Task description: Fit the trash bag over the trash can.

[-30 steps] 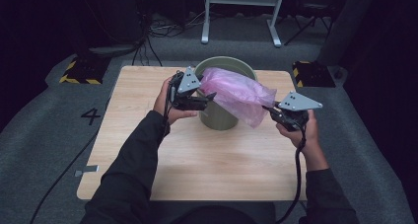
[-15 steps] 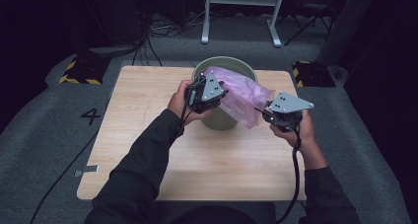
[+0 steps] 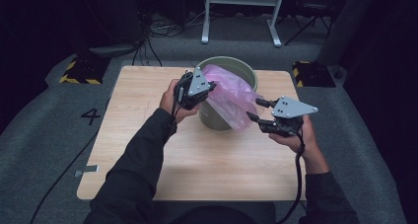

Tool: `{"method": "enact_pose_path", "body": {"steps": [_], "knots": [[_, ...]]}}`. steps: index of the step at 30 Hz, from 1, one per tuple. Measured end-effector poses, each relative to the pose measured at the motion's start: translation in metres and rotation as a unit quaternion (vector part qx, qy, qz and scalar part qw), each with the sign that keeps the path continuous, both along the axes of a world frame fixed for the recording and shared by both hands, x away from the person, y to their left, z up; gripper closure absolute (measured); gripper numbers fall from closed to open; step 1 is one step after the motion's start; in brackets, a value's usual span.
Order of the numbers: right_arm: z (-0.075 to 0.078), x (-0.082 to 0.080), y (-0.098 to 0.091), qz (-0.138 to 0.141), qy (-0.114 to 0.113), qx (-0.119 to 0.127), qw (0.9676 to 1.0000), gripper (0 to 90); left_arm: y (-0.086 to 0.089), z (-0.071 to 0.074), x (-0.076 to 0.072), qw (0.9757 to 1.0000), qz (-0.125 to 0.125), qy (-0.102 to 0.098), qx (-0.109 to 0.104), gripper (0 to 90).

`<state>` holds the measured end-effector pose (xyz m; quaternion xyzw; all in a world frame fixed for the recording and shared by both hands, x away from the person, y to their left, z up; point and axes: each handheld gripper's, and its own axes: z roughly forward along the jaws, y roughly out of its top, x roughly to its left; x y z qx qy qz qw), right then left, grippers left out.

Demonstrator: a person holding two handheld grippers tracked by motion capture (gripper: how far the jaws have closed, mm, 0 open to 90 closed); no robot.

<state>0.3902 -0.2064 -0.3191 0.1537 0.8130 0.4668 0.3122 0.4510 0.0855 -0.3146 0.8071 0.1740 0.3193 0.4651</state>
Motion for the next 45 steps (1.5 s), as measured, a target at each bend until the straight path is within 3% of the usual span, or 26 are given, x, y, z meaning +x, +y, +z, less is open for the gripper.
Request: {"method": "enact_pose_path", "body": {"steps": [4,8,16,17,22,27,33,37,39,40,41,45], "knots": [[-0.002,-0.004,-0.006,0.000,0.001,-0.002,1.0000,46.2,0.011,-0.001,0.002,0.9999,0.004,0.007,-0.010,90.0],[-0.002,-0.005,-0.012,0.001,0.002,0.011,0.9999,45.7,0.021,-0.001,0.004,0.9995,0.008,0.017,-0.024,89.9],[-0.002,-0.005,-0.017,-0.003,0.010,0.035,0.9993,43.2,0.028,-0.004,0.006,0.9992,0.014,0.024,-0.028,89.9],[-0.005,-0.004,-0.013,0.003,0.021,0.035,0.9992,42.0,0.027,-0.005,0.005,0.9993,0.014,0.025,-0.026,89.9],[-0.013,-0.013,-0.001,0.042,0.030,0.032,0.9982,37.2,0.027,-0.007,0.005,0.9995,0.014,0.024,-0.018,89.9],[-0.018,-0.015,0.008,0.052,0.040,0.032,0.9974,35.0,0.028,-0.008,0.005,0.9993,0.017,0.026,-0.020,89.8],[-0.022,-0.014,0.022,0.051,0.035,0.029,0.9977,34.2,0.026,-0.011,0.006,0.9993,0.019,0.028,-0.016,89.5],[-0.024,-0.009,0.034,0.009,0.004,0.002,0.9999,50.8,0.026,-0.012,0.006,0.9992,0.016,0.032,-0.019,86.8],[-0.023,-0.003,0.037,0.012,-0.001,0.003,0.9999,64.8,0.027,-0.012,0.006,0.9991,0.014,0.032,-0.022,85.2],[-0.023,-0.003,0.037,0.012,-0.001,0.003,0.9999,64.8,0.027,-0.012,0.006,0.9991,0.014,0.032,-0.022,84.1],[-0.023,0.003,0.038,0.002,-0.008,0.000,1.0000,77.7,0.028,-0.013,0.004,0.9991,0.017,0.032,-0.023,79.0],[-0.022,0.009,0.036,-0.007,-0.012,0.009,0.9999,88.7,0.031,-0.011,-0.004,0.9986,0.017,0.037,-0.033,52.9]]}}
